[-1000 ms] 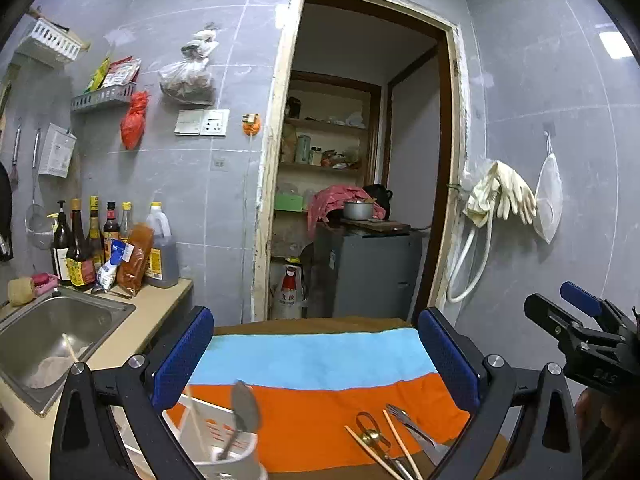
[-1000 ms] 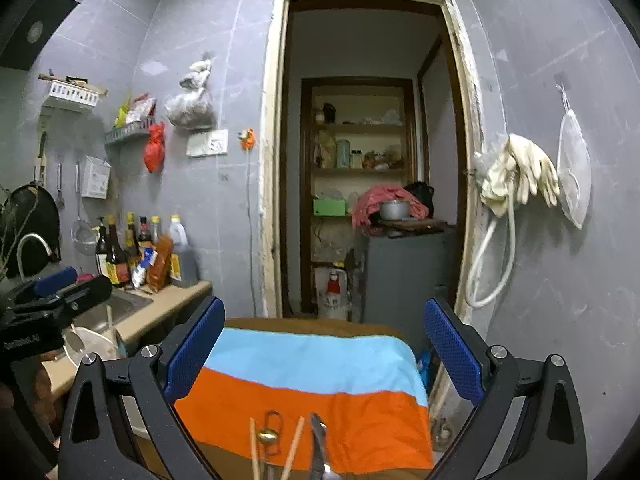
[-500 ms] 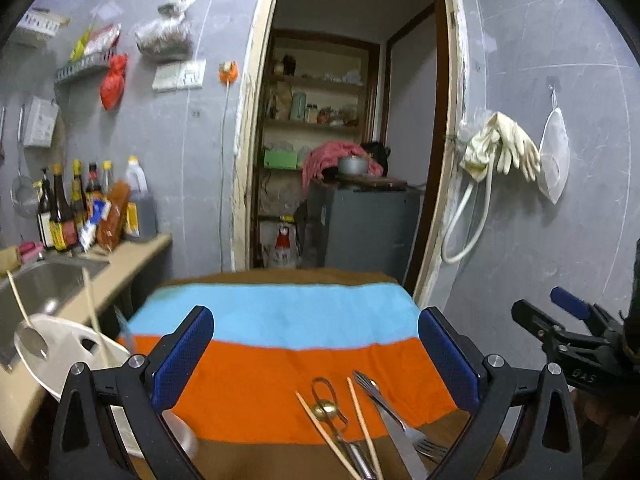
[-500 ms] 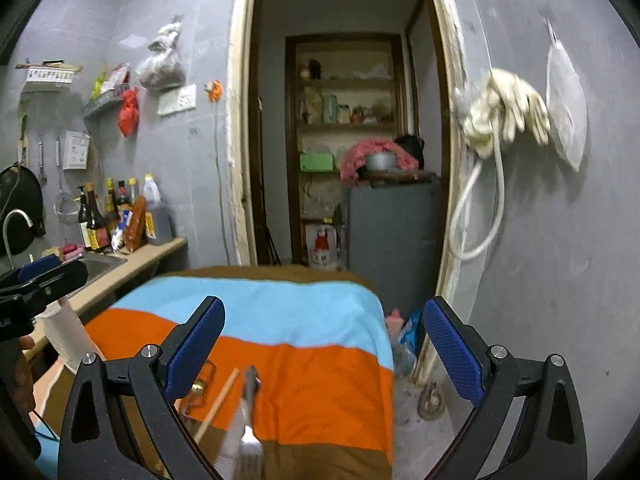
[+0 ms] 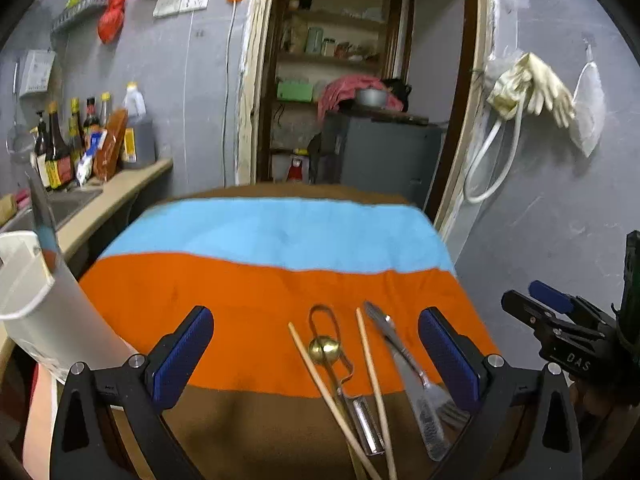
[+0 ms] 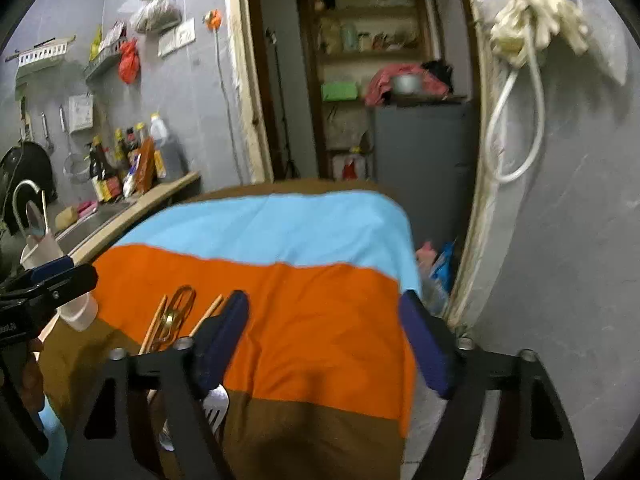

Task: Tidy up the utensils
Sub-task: 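Withdraw both tools from the holder back over the remaining utensils, then move both tools down toward the wooden chopstick and the silver fork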

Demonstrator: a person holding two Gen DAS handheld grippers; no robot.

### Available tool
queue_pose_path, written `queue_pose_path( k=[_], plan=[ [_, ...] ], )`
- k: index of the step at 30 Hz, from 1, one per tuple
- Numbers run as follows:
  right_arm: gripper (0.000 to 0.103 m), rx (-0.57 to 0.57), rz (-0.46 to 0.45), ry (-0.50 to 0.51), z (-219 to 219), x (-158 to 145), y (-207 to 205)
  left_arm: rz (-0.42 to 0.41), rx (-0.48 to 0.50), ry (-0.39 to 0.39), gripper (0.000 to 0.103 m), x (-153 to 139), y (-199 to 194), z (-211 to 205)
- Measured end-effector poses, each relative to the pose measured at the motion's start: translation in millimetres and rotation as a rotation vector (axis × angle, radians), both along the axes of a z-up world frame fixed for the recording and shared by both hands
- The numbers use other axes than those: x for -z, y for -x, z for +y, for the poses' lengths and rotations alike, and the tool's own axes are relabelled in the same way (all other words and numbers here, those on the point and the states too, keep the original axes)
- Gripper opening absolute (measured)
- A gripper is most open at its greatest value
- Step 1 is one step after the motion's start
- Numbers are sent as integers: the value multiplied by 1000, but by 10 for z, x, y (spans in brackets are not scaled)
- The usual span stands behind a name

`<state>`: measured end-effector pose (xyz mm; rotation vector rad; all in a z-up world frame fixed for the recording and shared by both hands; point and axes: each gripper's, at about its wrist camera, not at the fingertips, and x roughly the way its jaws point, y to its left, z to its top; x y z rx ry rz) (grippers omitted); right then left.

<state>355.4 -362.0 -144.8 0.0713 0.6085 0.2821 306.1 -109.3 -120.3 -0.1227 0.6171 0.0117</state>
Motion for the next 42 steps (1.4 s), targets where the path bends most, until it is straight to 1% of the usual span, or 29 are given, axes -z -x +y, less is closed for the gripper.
queue_pose_path(
  k=[2, 4, 5, 6, 9, 11, 13, 14, 15, 16, 18, 21, 23, 25, 26, 28, 32, 34, 35, 39, 42],
  plan=[
    [56, -31, 33, -9, 37, 102, -54, 24, 4, 0, 102, 62, -39, 6],
    [48, -70, 60, -16, 92, 187, -108, 37, 12, 0, 97, 106, -58, 10],
    [46, -94, 74, -14, 133, 232, -136, 44, 15, 0, 96, 118, -65, 5],
    [44, -110, 85, -5, 168, 270, -158, 60, 20, -3, 92, 154, -79, -2],
    [40, -176, 125, 3, 284, 382, -211, 101, 28, 4, 77, 241, -106, -14],
    [38, -220, 147, 1, 362, 438, -235, 128, 29, 10, 71, 292, -127, -14],
    [33, -261, 163, 8, 424, 471, -245, 162, 31, 20, 62, 355, -152, -11],
    [33, -284, 174, 13, 469, 492, -256, 175, 33, 28, 59, 380, -164, -5],
    [33, -301, 183, 13, 498, 508, -258, 186, 36, 36, 50, 402, -174, -3],
    [33, -325, 198, 9, 538, 528, -272, 198, 41, 46, 43, 423, -187, 2],
    [33, -366, 229, 17, 618, 573, -299, 216, 46, 78, 41, 462, -207, 29],
    [33, -410, 252, 35, 718, 634, -301, 228, 50, 104, 37, 499, -215, 40],
    [28, -434, 270, 51, 784, 671, -301, 242, 52, 115, 37, 533, -227, 39],
    [21, -441, 270, 49, 811, 660, -314, 251, 51, 126, 37, 550, -244, 48],
    [19, -439, 272, 51, 824, 656, -324, 255, 50, 128, 37, 557, -252, 62],
    [15, -442, 288, 30, 819, 662, -354, 263, 47, 134, 37, 571, -258, 63],
    [12, -436, 376, -80, 756, 728, -457, 277, 52, 149, 37, 593, -266, 70],
    [8, -428, 408, -122, 740, 773, -468, 291, 54, 164, 33, 618, -277, 82],
    [7, -424, 412, -125, 743, 779, -458, 295, 56, 169, 33, 623, -281, 88],
    [6, -396, 410, -94, 781, 772, -393, 300, 62, 168, 33, 625, -297, 86],
    [5, -349, 388, -27, 799, 730, -329, 306, 68, 174, 33, 627, -310, 94]
  ],
)
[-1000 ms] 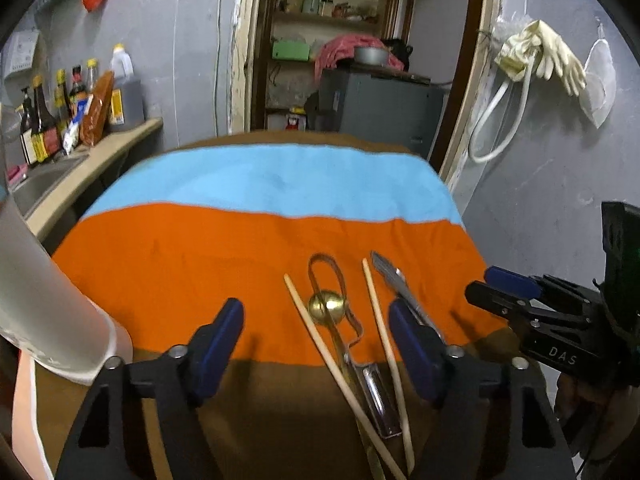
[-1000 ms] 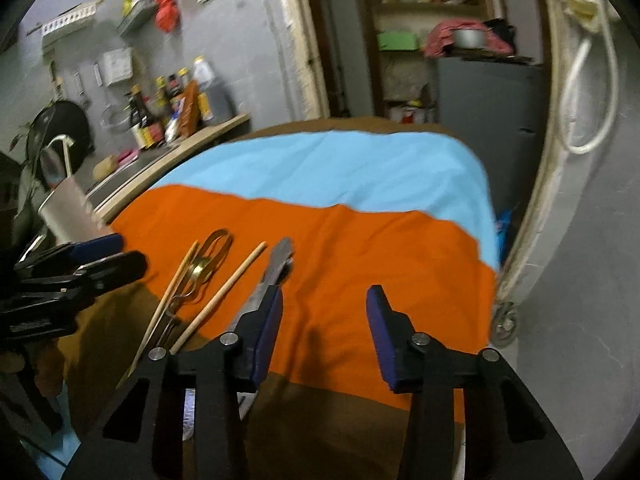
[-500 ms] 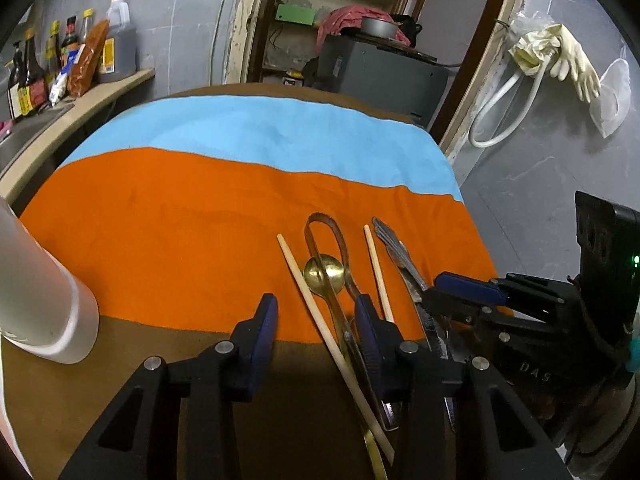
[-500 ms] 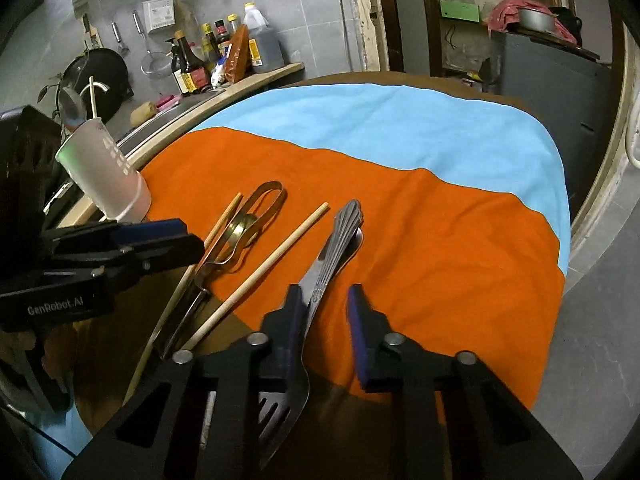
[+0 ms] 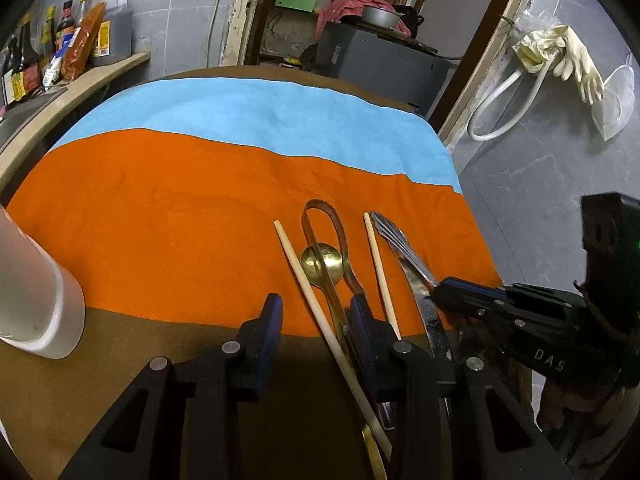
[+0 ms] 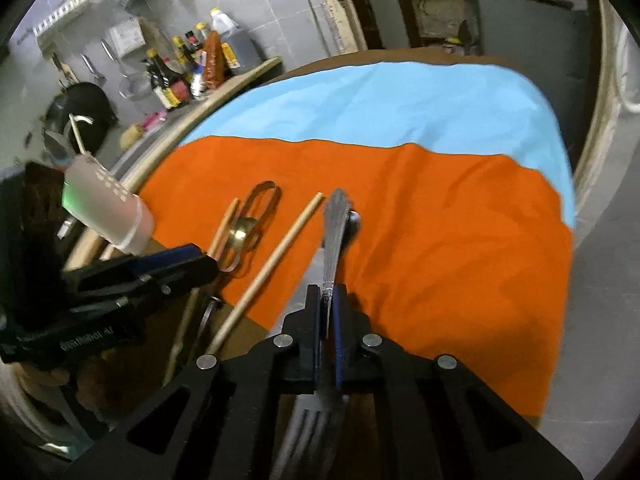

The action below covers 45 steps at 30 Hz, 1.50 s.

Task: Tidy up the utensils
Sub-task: 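Move both tools down toward the wooden chopstick and the silver fork, then grasp a wooden chopstick with the left tool while the right tool grasps the silver fork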

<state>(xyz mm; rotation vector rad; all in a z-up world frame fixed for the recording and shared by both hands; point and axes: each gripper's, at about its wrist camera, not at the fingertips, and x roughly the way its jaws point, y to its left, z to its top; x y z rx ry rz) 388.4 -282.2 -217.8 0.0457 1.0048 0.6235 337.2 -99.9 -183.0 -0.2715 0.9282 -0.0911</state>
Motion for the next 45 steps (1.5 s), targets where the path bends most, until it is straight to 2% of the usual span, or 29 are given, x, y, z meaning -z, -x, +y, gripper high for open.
queue_pose_path(
  k=[6, 10, 14, 18, 26, 32, 41, 45],
  plan=[
    [4, 109, -84, 207, 46, -107, 134, 10, 4, 19, 33, 16, -25, 18],
    [5, 157, -67, 238, 56, -128, 137, 27, 14, 65, 27, 41, -66, 24],
    [6, 153, -8, 179, -6, -144, 46, 59, 40, 103, 25, 85, -122, 11],
    [6, 115, 75, 79, -137, 1, -54, 64, 58, 105, 20, 86, -115, -9],
    [6, 44, 208, -95, -261, 146, -325, 79, 25, 182, 14, 104, -60, 142],
    [6, 30, 201, -76, -155, 178, -332, 87, 11, 206, 11, 94, -57, 174],
    [6, 42, 215, -91, -203, 194, -353, 145, 4, 304, 12, 158, -75, 270],
    [6, 51, 219, -100, -196, 197, -346, 157, 10, 307, 12, 155, -36, 280]
  ],
)
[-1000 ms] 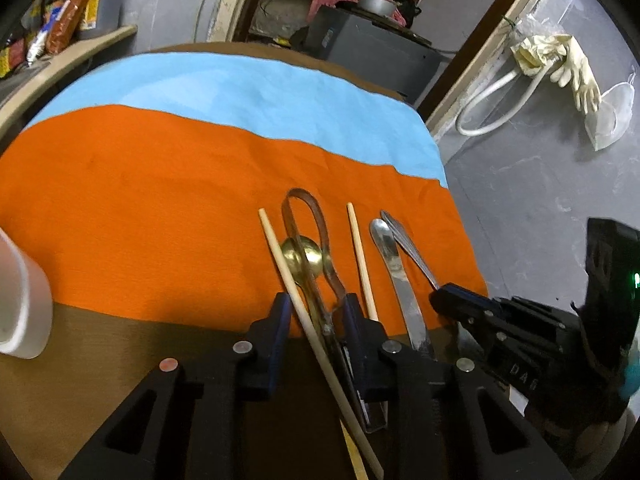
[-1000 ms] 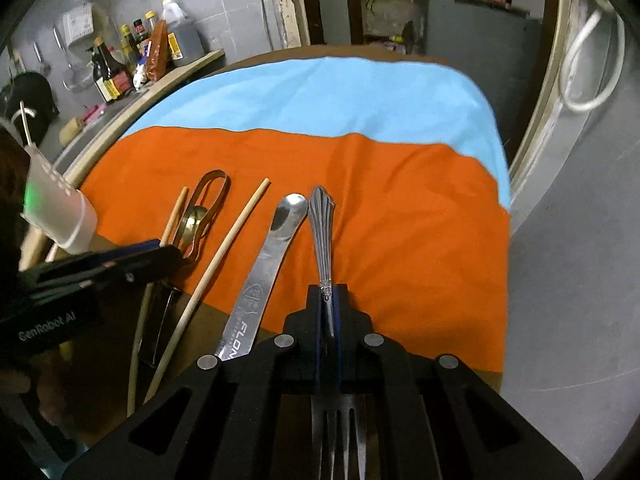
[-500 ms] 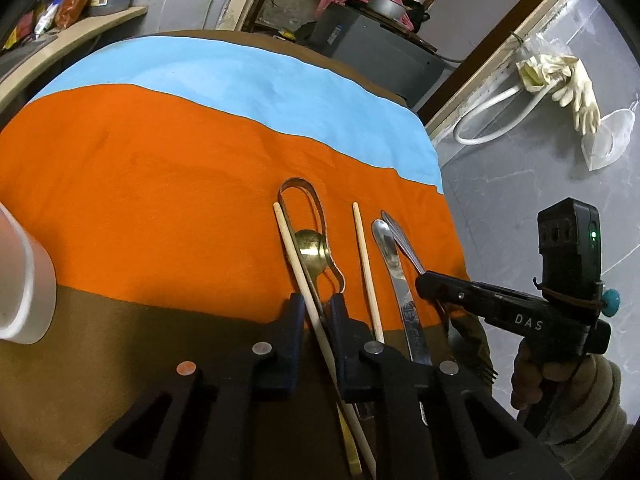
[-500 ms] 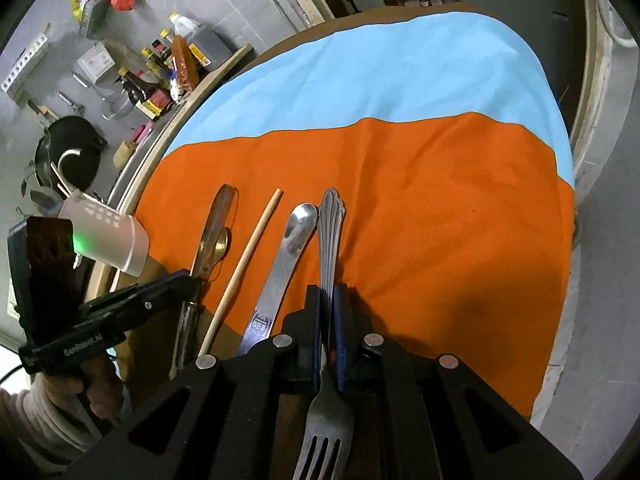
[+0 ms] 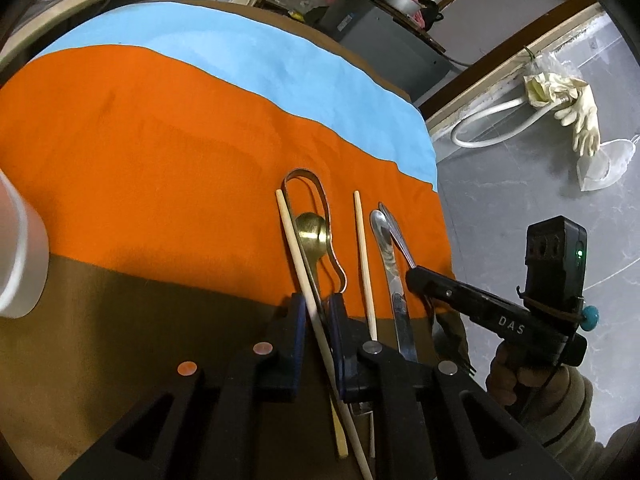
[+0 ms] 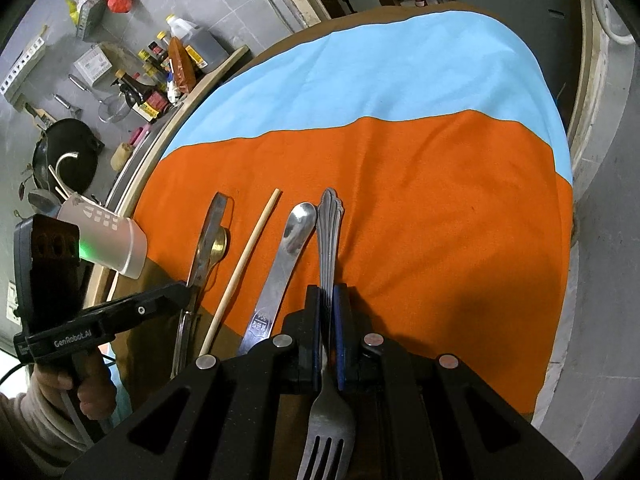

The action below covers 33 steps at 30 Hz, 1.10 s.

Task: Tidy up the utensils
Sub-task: 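Grasp a wooden chopstick with the left tool while the right tool grasps the silver fork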

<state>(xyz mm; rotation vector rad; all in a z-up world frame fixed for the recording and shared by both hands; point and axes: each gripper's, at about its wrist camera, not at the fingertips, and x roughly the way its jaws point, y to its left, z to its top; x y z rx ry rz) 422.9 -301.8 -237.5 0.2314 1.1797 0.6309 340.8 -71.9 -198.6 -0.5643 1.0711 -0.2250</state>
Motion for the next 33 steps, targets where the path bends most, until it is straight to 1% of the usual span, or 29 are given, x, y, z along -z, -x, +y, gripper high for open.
queue_pose_path(
  k=[10, 15, 17, 19, 20, 21, 25, 30, 33],
  plan=[
    [6, 17, -1, 1, 12, 3, 32, 6, 28, -7, 14, -19, 51, -21],
    [6, 22, 1, -4, 12, 0, 30, 19, 22, 35, 15, 4, 55, 15],
    [6, 26, 2, -8, 10, 8, 29, 16, 27, 57, 20, 12, 60, 14],
    [6, 29, 4, -11, 10, 13, 33, 10, 38, 73, 31, 16, 59, 8],
    [6, 30, 5, -13, 8, 14, 34, 2, 43, 75, 33, 5, 51, -13],
    [6, 31, 5, -14, 9, 13, 31, -2, 45, 68, 36, -4, 43, -32],
    [6, 33, 6, -15, 12, 19, 35, -16, 59, 1, 36, -32, -27, -127],
    [6, 33, 6, -15, 14, 19, 39, 7, 42, -7, 36, 0, -141, -148],
    [6, 34, 6, -14, 13, 19, 36, 22, 61, -65, 36, -18, -204, -222]
  ],
)
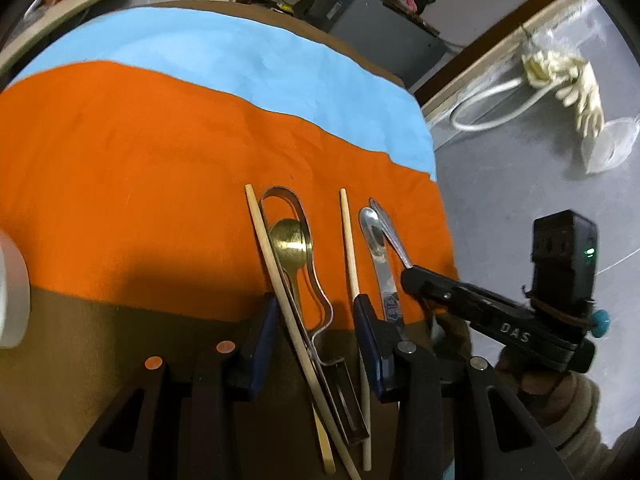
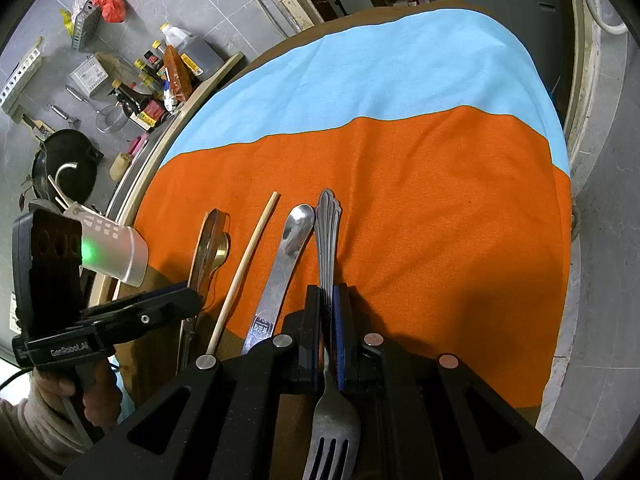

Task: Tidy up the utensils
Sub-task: 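Grasp a wooden chopstick with the left tool while the right tool grasps the silver fork, then lift the chopstick and fork and carry them over the white holder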

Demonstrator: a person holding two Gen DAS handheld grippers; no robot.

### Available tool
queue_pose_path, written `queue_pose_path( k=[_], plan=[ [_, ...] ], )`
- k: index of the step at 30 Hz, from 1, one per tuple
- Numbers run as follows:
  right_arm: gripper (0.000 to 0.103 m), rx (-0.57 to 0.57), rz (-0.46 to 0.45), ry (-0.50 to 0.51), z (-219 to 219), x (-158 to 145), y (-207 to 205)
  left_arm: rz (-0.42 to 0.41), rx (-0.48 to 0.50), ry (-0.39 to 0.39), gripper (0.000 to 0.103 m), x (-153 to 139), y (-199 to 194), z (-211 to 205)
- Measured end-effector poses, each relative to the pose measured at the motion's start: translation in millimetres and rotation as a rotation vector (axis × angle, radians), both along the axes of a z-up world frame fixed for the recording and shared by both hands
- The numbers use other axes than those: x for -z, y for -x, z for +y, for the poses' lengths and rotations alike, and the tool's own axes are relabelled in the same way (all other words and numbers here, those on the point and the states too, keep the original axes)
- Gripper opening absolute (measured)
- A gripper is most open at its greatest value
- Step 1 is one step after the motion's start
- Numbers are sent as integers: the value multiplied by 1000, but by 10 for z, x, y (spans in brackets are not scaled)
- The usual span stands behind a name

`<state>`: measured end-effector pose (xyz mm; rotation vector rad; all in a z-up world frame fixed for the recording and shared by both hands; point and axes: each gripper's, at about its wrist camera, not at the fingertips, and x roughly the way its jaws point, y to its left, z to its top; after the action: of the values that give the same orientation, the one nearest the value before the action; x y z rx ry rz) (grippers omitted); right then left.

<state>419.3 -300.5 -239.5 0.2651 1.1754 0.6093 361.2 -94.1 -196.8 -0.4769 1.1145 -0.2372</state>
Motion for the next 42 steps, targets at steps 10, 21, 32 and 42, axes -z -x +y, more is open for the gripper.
queue_pose_path(
  k=[10, 21, 32, 42],
  plan=[
    [6, -12, -16, 38, 41, -30, 21, 22, -2, -40, 23, -9, -29, 41],
    [6, 1, -9, 28, 26, -28, 16, 41, -60, 78, 23, -9, 254, 182],
    [6, 18, -1, 17, 16, -16, 16, 17, -52, 90, 8, -31, 307, 158],
    [6, -7, -22, 64, 59, -50, 67, -25, -35, 59, 5, -119, 391, 131]
  ],
)
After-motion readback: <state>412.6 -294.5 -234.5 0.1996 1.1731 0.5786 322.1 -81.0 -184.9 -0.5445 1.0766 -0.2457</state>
